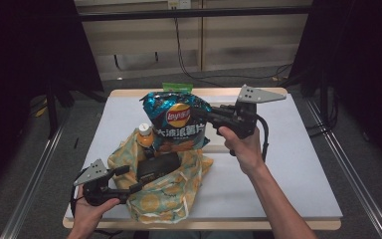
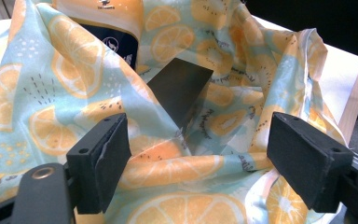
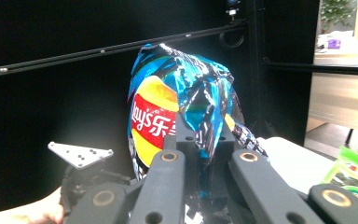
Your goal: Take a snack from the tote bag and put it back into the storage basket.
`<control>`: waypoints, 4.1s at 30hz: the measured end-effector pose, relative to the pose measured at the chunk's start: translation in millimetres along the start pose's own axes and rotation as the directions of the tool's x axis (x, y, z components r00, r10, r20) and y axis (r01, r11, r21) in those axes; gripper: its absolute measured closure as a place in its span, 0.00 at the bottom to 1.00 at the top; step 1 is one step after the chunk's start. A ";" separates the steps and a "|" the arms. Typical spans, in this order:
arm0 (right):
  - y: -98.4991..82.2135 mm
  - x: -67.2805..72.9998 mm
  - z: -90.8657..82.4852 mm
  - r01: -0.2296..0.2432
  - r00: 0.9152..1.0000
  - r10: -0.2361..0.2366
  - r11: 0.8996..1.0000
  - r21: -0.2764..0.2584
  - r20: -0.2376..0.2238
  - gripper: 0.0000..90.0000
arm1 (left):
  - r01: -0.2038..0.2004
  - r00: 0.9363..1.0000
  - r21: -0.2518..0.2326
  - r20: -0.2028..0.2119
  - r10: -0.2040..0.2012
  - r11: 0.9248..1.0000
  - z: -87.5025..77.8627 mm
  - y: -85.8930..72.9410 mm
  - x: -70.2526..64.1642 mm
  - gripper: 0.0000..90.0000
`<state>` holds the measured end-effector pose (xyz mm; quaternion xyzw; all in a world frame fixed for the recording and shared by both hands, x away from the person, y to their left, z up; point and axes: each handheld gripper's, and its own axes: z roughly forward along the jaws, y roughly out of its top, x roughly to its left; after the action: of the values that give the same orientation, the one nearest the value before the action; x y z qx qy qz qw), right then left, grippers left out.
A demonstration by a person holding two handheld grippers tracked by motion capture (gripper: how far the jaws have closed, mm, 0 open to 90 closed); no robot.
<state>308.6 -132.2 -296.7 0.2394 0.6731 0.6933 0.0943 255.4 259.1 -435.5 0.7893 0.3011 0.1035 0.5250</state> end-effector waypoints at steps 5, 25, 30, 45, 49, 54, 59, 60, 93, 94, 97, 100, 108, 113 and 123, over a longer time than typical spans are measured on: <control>6.6 -6.3 -10.3 0.004 1.000 -0.003 1.000 -0.015 0.016 0.96 | -0.003 1.000 0.001 0.002 0.003 1.000 -1.4 -1.3 0.7 0.23; -0.2 -66.2 -33.3 -0.034 0.989 0.035 0.999 -0.011 0.141 0.96 | 0.021 1.000 -0.047 -0.009 -0.021 0.999 -9.6 -0.3 -1.1 0.17; -4.6 -83.6 -36.2 -0.046 0.984 0.046 0.999 -0.009 0.170 0.96 | 0.019 0.998 -0.070 -0.055 -0.023 0.997 -11.5 0.7 -3.6 0.16; -22.4 -137.3 -20.7 -0.073 0.962 0.066 0.997 0.016 0.264 0.96 | 0.029 0.999 -0.065 -0.036 -0.031 0.997 -15.1 -0.5 -1.1 0.08; -28.3 -148.4 -17.1 -0.090 0.953 0.080 0.996 0.023 0.292 0.96 | 0.028 0.999 -0.060 -0.043 -0.031 0.998 -17.2 -1.0 -1.9 0.08; -34.1 -154.6 -11.5 -0.082 0.952 0.067 0.996 0.038 0.300 0.96 | 0.042 0.998 -0.062 -0.050 -0.045 0.997 -18.7 -3.2 1.1 0.08; -39.8 -163.1 -6.8 -0.085 0.948 0.066 0.995 0.046 0.311 0.96 | 0.046 0.998 -0.060 -0.043 -0.049 0.997 -18.3 -4.4 2.5 0.08; -40.8 -164.5 -6.1 -0.088 0.947 0.067 0.995 0.054 0.314 0.96 | 0.047 0.998 -0.059 -0.043 -0.049 0.997 -18.1 -4.5 2.8 0.08; -58.4 -191.7 -5.7 -0.133 0.926 0.088 0.986 0.100 0.366 0.95 | 0.051 0.997 -0.054 -0.062 -0.054 0.997 -17.8 -4.6 3.2 0.08; -58.9 -194.0 -4.8 -0.134 0.927 0.088 0.986 0.101 0.365 0.95 | 0.048 0.997 -0.055 -0.056 -0.051 0.997 -18.0 -4.8 3.9 0.08; -59.4 -201.1 -2.3 -0.133 0.920 0.080 0.985 0.114 0.383 0.94 | 0.050 0.997 -0.059 -0.063 -0.054 0.997 -18.8 -4.8 4.8 0.08; -57.8 -208.3 -0.2 -0.132 0.913 0.073 0.984 0.121 0.401 0.93 | 0.053 0.996 -0.064 -0.065 -0.058 0.997 -19.9 -4.9 6.0 0.08; -55.9 -221.5 2.1 -0.128 0.892 0.052 0.982 0.140 0.449 0.82 | 0.052 0.997 -0.062 -0.061 -0.055 0.997 -19.7 -4.9 6.2 0.08; -60.1 -224.3 1.4 -0.142 0.874 0.058 0.980 0.140 0.483 0.64 | 0.050 0.997 -0.064 -0.062 -0.053 0.997 -20.2 -4.9 6.2 0.08; -56.7 -223.8 -12.4 -0.166 0.848 0.075 0.977 0.130 0.524 0.32 | 0.050 0.996 -0.052 -0.069 -0.053 0.997 -18.4 -5.3 5.9 0.08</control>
<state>486.2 -240.3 -397.9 0.4656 0.6634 0.5480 0.2068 249.4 278.0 -433.3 0.7637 0.3368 0.1252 0.5363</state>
